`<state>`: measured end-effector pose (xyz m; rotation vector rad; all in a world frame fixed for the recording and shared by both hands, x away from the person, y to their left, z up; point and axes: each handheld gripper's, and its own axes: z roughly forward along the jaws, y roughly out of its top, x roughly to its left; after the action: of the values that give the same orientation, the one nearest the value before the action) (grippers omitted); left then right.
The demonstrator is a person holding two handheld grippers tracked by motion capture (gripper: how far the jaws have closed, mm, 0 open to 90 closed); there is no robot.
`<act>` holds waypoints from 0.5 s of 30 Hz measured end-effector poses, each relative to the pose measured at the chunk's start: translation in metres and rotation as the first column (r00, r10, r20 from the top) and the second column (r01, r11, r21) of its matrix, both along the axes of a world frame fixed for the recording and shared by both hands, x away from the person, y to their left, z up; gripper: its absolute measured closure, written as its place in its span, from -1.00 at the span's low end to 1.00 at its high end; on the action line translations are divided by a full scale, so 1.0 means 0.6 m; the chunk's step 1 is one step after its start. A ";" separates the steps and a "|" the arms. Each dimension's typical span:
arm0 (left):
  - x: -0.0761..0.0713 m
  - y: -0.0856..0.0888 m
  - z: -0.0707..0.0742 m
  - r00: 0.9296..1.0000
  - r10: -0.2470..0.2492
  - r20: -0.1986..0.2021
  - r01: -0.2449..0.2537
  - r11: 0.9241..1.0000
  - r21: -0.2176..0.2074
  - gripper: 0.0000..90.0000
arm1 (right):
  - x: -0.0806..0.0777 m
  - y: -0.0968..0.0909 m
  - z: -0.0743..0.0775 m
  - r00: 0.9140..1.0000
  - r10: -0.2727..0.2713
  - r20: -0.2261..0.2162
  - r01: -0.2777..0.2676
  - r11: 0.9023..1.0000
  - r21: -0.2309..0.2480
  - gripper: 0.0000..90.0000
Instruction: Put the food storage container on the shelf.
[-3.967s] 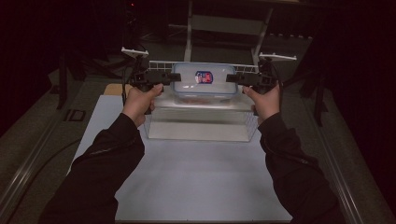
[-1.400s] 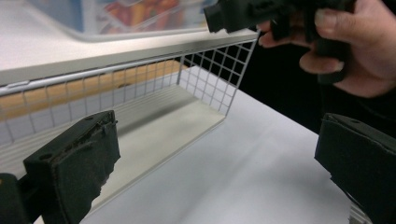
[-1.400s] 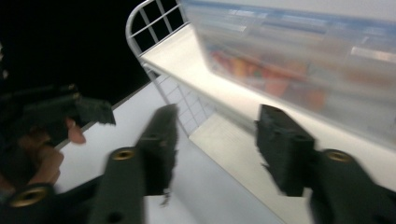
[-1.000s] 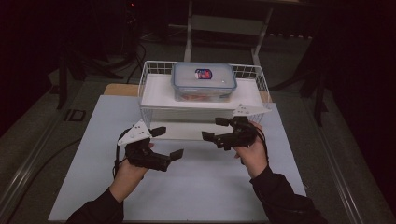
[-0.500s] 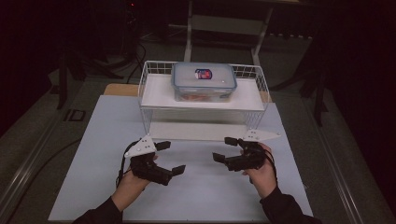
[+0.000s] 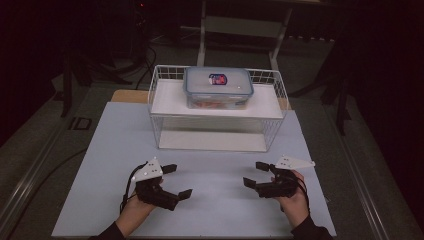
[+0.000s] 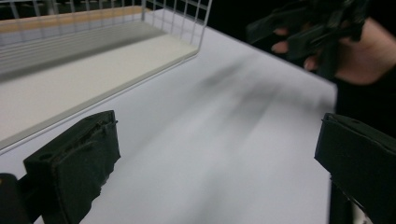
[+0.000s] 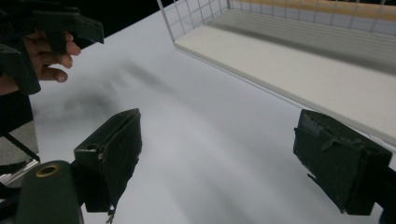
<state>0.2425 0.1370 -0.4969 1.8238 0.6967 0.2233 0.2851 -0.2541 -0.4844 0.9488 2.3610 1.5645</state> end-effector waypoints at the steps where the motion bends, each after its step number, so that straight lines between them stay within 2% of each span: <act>1: -0.001 0.002 -0.002 1.000 0.002 0.000 -0.002 1.000 0.009 -1.00 | -0.002 -0.004 -0.003 1.000 -0.004 0.004 0.005 1.000 -0.007 -0.67; 4: -0.003 0.014 -0.008 1.000 0.011 0.001 -0.011 1.000 0.006 -1.00 | -0.010 -0.014 -0.010 1.000 -0.010 0.008 0.010 1.000 -0.021 -0.67; 6: -0.007 0.022 -0.010 1.000 0.013 -0.005 -0.013 1.000 -0.025 -1.00 | -0.015 -0.022 -0.015 1.000 -0.019 0.002 0.019 1.000 -0.021 -0.67; 13: -0.013 0.038 -0.023 0.999 0.041 -0.011 -0.041 0.999 -0.022 -1.00 | -0.029 -0.049 -0.034 0.999 -0.040 0.011 0.040 0.997 -0.067 -0.68; 15: -0.012 0.040 -0.025 0.999 0.039 -0.008 -0.039 0.999 -0.019 -1.00 | -0.031 -0.054 -0.038 0.999 -0.041 0.007 0.042 0.997 -0.064 -0.68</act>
<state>0.2352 0.1608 -0.5121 1.7951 0.7383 0.2345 0.2665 -0.2864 -0.5074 0.9717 2.3564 1.4657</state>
